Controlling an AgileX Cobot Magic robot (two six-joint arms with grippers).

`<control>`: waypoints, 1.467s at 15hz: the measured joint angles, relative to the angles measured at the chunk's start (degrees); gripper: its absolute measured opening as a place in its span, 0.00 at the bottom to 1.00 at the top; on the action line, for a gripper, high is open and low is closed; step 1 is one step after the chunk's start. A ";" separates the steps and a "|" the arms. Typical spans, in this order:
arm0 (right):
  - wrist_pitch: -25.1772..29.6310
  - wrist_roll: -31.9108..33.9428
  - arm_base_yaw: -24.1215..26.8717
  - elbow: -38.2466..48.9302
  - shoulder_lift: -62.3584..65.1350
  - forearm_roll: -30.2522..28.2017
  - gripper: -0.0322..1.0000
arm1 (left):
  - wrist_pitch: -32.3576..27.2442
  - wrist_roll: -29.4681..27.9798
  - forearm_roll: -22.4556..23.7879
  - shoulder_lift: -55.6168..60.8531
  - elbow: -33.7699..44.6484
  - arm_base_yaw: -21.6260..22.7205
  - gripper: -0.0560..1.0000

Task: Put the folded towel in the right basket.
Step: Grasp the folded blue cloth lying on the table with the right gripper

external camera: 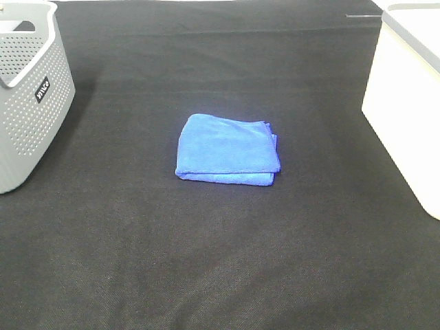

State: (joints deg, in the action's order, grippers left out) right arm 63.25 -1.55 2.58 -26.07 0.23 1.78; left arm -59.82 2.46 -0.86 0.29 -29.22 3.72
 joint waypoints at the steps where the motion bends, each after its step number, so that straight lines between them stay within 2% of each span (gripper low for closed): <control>1: 0.00 0.00 0.00 0.00 0.00 0.00 0.96 | 0.00 0.00 0.00 0.00 0.00 0.00 0.99; 22: 0.00 -0.17 0.00 0.00 0.00 -0.46 0.96 | 0.00 0.06 0.00 0.00 0.00 0.00 0.99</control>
State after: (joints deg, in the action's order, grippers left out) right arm 63.25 -1.72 2.58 -26.07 0.23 1.32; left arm -59.82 2.52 -0.86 0.29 -29.22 3.72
